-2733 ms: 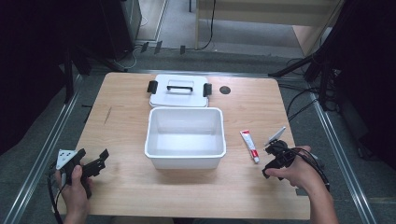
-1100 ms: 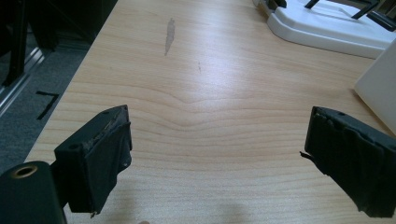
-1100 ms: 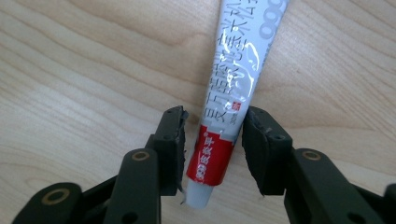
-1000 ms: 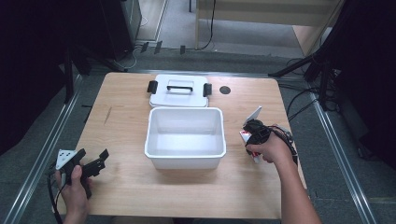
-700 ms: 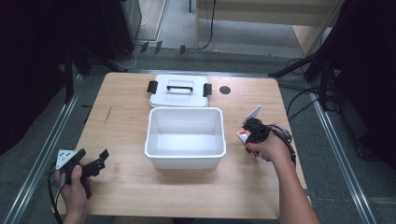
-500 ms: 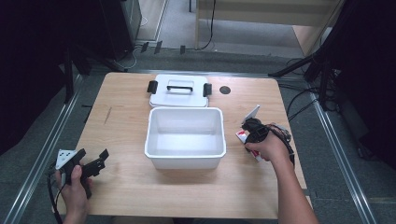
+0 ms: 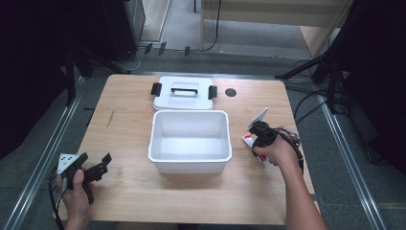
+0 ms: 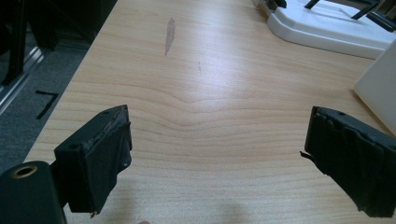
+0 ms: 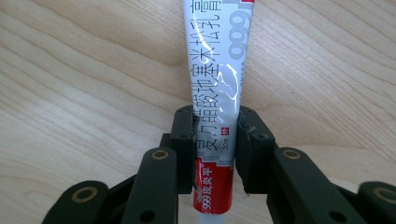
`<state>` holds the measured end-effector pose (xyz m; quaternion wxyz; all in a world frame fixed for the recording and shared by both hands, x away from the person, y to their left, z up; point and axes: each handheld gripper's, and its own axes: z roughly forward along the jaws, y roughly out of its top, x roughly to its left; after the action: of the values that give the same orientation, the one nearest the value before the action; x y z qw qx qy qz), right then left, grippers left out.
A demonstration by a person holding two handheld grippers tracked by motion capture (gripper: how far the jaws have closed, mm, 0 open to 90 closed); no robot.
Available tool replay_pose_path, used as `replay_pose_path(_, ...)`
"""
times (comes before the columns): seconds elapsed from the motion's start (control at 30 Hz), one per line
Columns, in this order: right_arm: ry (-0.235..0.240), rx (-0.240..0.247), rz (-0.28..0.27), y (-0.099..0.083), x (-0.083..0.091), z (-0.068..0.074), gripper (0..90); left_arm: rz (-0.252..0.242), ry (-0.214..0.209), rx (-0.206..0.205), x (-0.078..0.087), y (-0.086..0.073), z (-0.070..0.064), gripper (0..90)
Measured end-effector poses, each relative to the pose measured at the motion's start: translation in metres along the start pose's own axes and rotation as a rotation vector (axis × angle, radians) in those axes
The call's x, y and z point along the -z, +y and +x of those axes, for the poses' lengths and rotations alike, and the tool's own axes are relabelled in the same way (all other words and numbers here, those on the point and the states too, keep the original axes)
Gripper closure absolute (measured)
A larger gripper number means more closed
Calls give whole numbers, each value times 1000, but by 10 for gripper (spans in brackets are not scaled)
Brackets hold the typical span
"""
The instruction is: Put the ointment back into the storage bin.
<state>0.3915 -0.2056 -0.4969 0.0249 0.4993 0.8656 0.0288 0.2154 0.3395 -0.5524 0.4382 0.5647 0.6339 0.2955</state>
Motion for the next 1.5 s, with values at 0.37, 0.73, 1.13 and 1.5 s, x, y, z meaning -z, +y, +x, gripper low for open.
replay_pose_path(0.37,1,-9,-17,-1,30,-1,720,5,-2,3,0,0,0,79)
replay_pose_path(0.73,2,-7,-52,3,65,1,720,6,-4,7,0,0,0,80)
replay_pose_path(1.13,3,17,-93,12,102,9,721,9,-7,7,0,0,1,80)
replay_pose_path(1.5,12,60,-127,24,131,26,720,12,-5,3,-1,1,1,79)
